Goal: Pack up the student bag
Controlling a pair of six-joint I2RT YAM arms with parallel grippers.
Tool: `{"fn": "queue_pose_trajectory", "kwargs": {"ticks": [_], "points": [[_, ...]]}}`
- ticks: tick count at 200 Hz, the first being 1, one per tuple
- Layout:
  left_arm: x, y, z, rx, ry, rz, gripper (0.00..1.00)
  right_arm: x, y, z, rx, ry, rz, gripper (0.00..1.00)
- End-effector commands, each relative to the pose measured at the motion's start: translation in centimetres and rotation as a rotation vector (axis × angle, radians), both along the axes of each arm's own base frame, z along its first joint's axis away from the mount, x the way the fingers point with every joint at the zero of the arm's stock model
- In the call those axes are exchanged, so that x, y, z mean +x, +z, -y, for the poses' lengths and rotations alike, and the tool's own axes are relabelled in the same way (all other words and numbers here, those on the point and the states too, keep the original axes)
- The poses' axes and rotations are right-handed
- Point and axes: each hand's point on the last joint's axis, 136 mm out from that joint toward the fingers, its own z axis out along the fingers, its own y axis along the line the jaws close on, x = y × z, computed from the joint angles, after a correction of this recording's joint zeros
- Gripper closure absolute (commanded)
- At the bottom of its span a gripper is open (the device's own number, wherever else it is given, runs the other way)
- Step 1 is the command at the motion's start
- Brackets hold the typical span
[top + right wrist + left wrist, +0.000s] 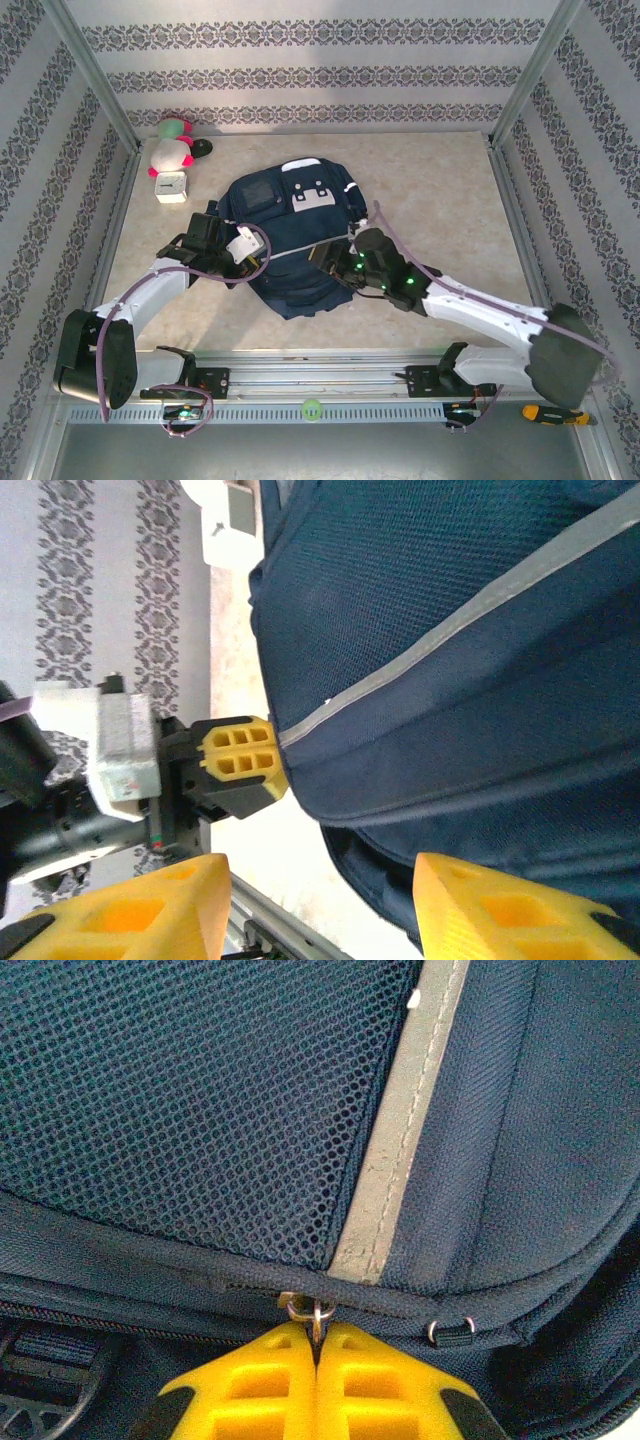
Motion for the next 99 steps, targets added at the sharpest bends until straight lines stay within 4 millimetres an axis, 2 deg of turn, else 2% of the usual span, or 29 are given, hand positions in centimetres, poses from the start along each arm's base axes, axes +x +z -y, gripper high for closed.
{"fn": "queue_pose_trajectory", "kwargs": {"ticks": [1,55,81,99], "points": [[0.2,0.8,1.0,-0.043,-0.020,0.033,1.00,0.4,1.0,-3.0,0.068,0.061,0.009,0.49],[0.4,1.2,1.1,-0.057,-0.015,0.040,1.00,1.1,-2.3,-4.8,0.035,0.068,-0.035,0.52],[0.4,1.2,1.2,-0.062,-0.011,0.039,1.00,1.0,-2.5,-4.9,0.038,0.069,-0.037,0.52],[0.5,1.2,1.1,-0.064,0.000,0.039,1.00,0.6,-2.2,-4.0,0.018,0.061,-0.030,0.49]]}}
